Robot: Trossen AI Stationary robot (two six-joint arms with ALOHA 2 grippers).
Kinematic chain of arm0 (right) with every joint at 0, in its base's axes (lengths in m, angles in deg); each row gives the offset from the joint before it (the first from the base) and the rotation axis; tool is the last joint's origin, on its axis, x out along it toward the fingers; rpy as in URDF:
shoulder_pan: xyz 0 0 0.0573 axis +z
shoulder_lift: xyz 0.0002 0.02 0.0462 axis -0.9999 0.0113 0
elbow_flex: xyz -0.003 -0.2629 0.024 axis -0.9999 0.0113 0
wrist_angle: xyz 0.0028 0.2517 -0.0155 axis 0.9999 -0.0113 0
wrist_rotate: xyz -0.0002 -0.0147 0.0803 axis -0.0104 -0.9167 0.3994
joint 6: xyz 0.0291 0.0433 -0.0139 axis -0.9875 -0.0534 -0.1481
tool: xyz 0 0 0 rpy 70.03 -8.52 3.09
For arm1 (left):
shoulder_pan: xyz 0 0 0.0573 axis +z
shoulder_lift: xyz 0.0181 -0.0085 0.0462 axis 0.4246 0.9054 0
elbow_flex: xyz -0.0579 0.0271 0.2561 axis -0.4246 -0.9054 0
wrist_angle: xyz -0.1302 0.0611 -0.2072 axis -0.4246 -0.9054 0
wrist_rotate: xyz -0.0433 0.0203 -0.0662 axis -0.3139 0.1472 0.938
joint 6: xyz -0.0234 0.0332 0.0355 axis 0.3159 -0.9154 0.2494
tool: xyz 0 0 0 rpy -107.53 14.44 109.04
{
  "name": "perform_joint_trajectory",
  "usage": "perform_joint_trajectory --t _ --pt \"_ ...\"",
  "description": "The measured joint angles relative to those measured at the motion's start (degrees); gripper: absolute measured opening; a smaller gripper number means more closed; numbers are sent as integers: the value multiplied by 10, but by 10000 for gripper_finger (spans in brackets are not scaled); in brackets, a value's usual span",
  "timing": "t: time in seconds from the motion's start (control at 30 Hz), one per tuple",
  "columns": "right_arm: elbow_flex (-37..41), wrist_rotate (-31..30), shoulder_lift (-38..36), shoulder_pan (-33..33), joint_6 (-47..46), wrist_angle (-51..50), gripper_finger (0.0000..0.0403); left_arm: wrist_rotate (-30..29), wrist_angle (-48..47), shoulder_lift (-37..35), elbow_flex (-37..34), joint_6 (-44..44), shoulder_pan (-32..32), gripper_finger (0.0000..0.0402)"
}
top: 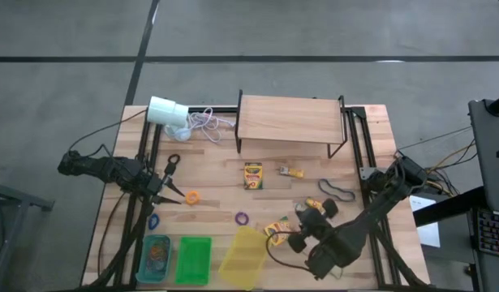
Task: Pick & Place Office Desk Supplies
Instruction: Put the blue rubberband into the blue bin
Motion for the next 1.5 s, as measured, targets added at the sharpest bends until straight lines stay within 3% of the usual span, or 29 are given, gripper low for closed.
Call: perform_joint_trajectory --t 0.1,0.2,0.5,0.63,0.97,1.27,1.5 --pt "-4 -79 -1 -2 69 25 8 0 0 0 0 0 0 127" --pt "-4 -111 -1 -12 166 78 8 0 0 0 0 0 0 127" --pt "-4 -114 -4 -56 488 289 8 0 0 0 0 0 0 127" --pt "-4 -87 -12 -77 608 369 8 0 0 0 0 0 0 127" --pt "-4 76 -21 -151 889 546 8 0 0 0 0 0 0 127" --pt "7 271 -21 -240 990 644 8 0 0 0 0 0 0 127" --pt "80 439 -13 -317 1031 817 8 0 0 0 0 0 0 127"
